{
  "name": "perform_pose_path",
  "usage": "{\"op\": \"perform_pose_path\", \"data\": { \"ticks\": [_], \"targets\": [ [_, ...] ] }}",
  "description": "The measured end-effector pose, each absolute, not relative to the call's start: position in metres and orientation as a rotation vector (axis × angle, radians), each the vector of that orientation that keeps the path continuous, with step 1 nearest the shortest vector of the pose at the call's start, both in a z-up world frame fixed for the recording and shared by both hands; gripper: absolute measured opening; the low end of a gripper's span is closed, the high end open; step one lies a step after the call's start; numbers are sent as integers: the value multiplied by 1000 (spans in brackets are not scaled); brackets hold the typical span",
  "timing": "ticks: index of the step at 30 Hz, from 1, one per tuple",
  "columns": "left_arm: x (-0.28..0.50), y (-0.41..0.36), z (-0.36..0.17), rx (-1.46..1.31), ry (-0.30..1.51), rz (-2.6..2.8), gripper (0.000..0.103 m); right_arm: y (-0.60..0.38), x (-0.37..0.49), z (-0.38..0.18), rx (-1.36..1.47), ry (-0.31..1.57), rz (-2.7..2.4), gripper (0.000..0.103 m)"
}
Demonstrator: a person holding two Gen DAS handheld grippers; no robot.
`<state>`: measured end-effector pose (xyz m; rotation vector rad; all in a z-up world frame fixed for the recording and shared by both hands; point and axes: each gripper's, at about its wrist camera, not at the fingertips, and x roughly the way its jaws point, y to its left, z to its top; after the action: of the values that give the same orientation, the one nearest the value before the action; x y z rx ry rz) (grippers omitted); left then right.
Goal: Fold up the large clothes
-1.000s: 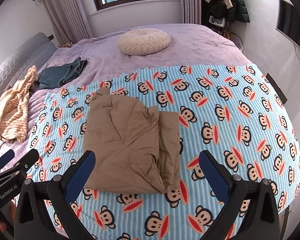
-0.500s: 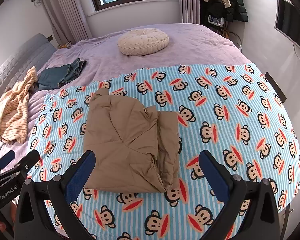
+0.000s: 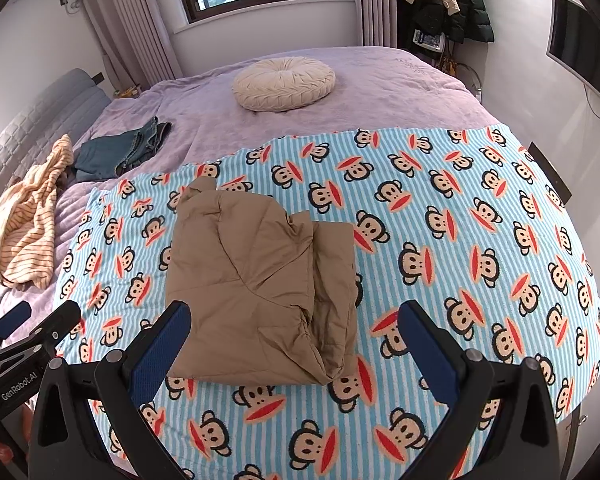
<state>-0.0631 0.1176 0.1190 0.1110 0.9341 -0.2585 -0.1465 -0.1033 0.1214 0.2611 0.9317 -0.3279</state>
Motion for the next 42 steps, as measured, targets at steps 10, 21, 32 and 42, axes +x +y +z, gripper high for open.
{"op": "perform_pose_path", "data": {
  "ticks": [10, 21, 32, 42],
  "targets": [
    [-63, 117, 118, 113, 935, -259, 103, -104, -147, 121, 260, 932, -327, 103],
    [-63, 116, 118, 114, 935, -256, 103, -104, -147, 121, 261, 933, -327, 103],
    [-62, 116, 117, 117, 937, -259, 103, -104, -146, 121, 263, 933, -327, 103],
    [-57, 119, 117, 117, 938, -271, 103, -103, -146, 120, 264, 934, -328, 103]
  ]
}}
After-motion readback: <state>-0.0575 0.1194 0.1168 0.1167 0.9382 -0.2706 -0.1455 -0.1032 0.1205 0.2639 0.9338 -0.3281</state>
